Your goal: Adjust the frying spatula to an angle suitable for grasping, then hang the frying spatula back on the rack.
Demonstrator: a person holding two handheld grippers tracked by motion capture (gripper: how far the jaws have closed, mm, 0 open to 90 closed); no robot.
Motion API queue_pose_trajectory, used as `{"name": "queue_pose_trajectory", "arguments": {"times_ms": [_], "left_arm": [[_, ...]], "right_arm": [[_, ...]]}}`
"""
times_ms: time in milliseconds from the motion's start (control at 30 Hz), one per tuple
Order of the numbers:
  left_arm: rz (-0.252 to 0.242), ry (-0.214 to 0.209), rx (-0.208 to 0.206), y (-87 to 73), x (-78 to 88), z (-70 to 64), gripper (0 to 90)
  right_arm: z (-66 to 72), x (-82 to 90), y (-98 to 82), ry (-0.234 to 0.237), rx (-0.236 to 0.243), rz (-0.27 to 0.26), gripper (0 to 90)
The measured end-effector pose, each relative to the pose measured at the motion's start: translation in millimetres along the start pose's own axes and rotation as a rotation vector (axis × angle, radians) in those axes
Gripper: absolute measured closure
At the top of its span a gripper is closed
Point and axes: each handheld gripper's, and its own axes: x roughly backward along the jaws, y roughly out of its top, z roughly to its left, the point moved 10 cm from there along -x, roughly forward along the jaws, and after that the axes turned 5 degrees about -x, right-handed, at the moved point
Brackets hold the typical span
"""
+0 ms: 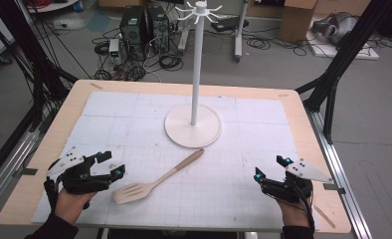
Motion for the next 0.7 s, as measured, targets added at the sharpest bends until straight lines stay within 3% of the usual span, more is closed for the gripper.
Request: {"name": "queue_pose_trajectory", "arguments": {"times_ms": [433, 533, 700], "left_arm": [[0.027, -0.001, -0.002, -2.8, -1.6, 2.3, 22.5], [0.014, -0.014, 0.002, -0.5, -2.2, 0.1, 22.0], [0.075, -0.041, -0.032, -4.0, -8.7, -4.8, 22.9]], "right_arm": [[-5.9, -2.5, -5.1, 0.004, -0.018, 0.015, 17.2], [-5.6, -2.2, -5.2, 0.005, -0.01, 0.017, 17.3], [-4.4, -3.7, -5.7, 0.012, -0.018, 0.018, 17.3]]}}
